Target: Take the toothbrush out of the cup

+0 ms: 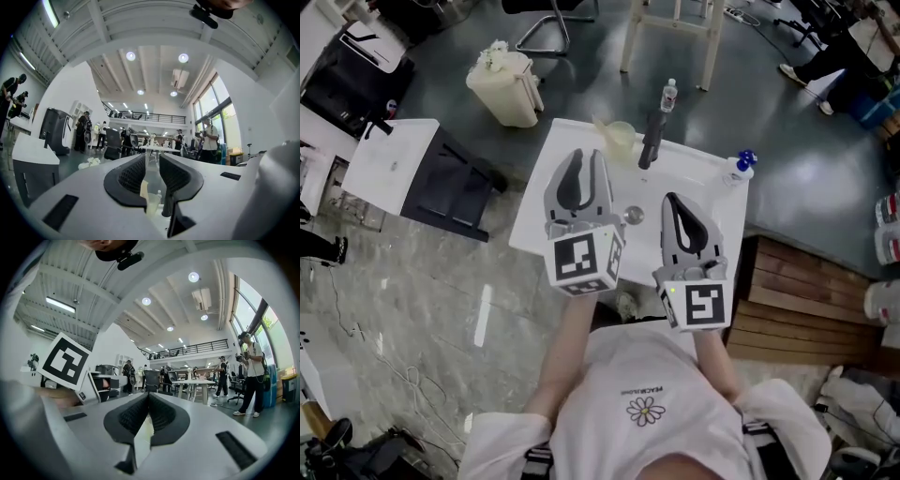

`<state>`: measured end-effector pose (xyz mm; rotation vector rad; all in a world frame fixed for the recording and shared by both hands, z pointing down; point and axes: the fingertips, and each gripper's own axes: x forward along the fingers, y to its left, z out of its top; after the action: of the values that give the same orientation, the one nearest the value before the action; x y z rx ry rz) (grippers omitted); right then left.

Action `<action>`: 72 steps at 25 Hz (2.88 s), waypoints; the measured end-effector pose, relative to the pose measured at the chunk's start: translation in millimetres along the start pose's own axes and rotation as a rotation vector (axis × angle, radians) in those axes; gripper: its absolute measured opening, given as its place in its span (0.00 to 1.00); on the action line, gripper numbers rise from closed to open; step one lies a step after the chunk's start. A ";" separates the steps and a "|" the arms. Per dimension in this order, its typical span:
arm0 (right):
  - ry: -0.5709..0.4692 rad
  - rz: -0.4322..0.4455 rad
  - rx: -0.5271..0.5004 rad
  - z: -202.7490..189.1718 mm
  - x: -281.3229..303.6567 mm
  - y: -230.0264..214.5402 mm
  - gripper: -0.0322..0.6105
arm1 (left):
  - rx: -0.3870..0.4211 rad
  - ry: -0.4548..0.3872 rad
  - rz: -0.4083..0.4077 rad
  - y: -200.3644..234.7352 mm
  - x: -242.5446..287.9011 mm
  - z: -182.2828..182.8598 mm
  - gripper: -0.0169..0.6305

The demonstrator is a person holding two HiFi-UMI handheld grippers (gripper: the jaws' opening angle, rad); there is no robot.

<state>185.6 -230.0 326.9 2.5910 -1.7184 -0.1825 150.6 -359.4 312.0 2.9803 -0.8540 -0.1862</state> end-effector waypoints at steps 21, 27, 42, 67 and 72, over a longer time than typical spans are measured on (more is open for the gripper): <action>0.163 -0.086 0.057 -62.3 -3.5 -33.9 0.07 | -0.275 0.376 0.054 22.3 120.2 -162.7 0.33; 0.189 -0.113 0.051 -71.4 -10.4 -43.7 0.07 | -0.268 0.414 0.082 24.1 132.9 -181.8 0.22; 0.148 -0.065 0.051 -63.0 0.9 -33.7 0.07 | -0.267 0.380 0.055 22.9 134.3 -157.1 0.09; -0.049 0.218 0.031 22.1 33.7 48.5 0.07 | 0.014 -0.254 0.126 41.5 -93.1 73.3 0.07; -0.083 0.304 -0.009 22.5 36.4 76.9 0.07 | 0.138 -0.287 0.323 63.8 -153.2 66.9 0.07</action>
<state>126.7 -292.6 308.3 2.3063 -2.1041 -0.2895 -20.2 -332.4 266.1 2.9217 -1.4155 -0.5723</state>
